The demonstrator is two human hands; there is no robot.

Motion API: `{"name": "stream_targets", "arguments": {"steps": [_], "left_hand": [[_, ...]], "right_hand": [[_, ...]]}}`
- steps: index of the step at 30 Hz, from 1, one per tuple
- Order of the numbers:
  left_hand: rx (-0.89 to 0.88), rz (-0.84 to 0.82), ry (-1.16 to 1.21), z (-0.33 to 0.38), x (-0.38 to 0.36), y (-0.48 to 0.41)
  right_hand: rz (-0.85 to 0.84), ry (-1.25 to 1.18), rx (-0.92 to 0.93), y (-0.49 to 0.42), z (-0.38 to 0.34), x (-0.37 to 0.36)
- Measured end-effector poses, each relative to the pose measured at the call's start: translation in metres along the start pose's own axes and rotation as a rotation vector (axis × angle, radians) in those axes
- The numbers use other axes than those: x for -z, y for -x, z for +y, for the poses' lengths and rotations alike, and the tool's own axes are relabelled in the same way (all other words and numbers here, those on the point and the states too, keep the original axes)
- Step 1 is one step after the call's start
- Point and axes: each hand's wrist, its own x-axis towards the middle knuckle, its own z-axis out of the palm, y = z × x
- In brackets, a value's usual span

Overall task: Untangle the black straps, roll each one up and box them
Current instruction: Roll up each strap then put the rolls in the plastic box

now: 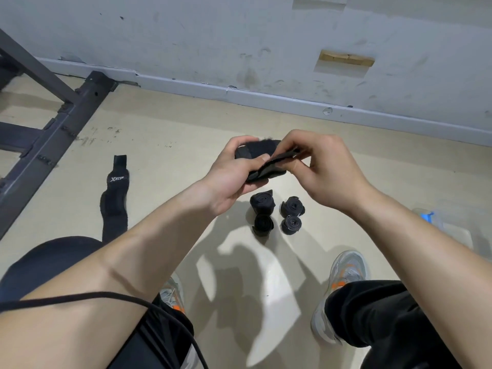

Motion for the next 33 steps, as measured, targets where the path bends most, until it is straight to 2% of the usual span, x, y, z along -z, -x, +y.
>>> {"name": "stream_targets", "arguments": {"steps": [6,17,23,27,33], "left_hand": [[-0.033,-0.039,-0.048,0.002,-0.001,0.004],[-0.076,-0.051,-0.089,0.001,-0.009,0.014],[-0.068,-0.053,-0.034,0.005,-0.011,0.02],[-0.048,-0.035,0.016,0.007,-0.013,0.022],[-0.14,-0.072,-0.109,0.004,-0.017,0.024]], "right_hand": [[-0.039,-0.181,-0.136,-0.007,0.007,0.005],[0.056,-0.393,-0.281,-0.019,0.008,0.001],[0.08,-0.415,-0.303,-0.023,0.005,0.001],[0.069,-0.339,-0.288,-0.024,0.004,0.003],[0.078,-0.251,-0.301,-0.025,0.008,0.002]]}}
